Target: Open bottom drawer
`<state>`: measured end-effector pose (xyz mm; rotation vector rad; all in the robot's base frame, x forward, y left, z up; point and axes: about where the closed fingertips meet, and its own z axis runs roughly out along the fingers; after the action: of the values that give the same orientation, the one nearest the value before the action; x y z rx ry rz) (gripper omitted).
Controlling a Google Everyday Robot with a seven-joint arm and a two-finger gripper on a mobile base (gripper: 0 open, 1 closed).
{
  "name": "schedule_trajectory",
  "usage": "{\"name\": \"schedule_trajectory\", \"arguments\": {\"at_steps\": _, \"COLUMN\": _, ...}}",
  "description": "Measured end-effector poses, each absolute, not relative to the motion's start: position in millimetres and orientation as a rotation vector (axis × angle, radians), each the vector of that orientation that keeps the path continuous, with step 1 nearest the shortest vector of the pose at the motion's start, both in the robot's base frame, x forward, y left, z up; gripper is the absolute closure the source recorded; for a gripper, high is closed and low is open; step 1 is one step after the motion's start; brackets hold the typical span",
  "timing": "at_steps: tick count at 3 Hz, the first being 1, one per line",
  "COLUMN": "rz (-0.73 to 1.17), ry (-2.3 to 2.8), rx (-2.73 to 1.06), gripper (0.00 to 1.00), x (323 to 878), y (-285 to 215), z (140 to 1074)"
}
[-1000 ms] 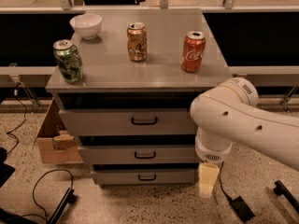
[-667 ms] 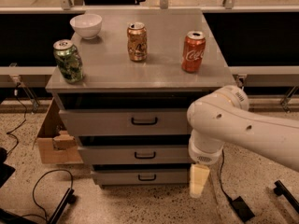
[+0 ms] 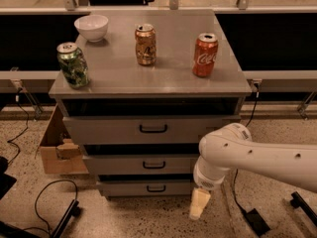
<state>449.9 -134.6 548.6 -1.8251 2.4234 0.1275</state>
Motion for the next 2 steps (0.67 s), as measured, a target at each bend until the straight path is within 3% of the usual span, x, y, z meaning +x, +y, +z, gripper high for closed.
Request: {"name": "schedule_trajectory", "arguments": {"at_steps": 2, "rz": -0.013, "ry": 2.321, "rx": -1.841, "gripper": 0.0, "x": 478.0, "y": -121.1, "z": 459.1}}
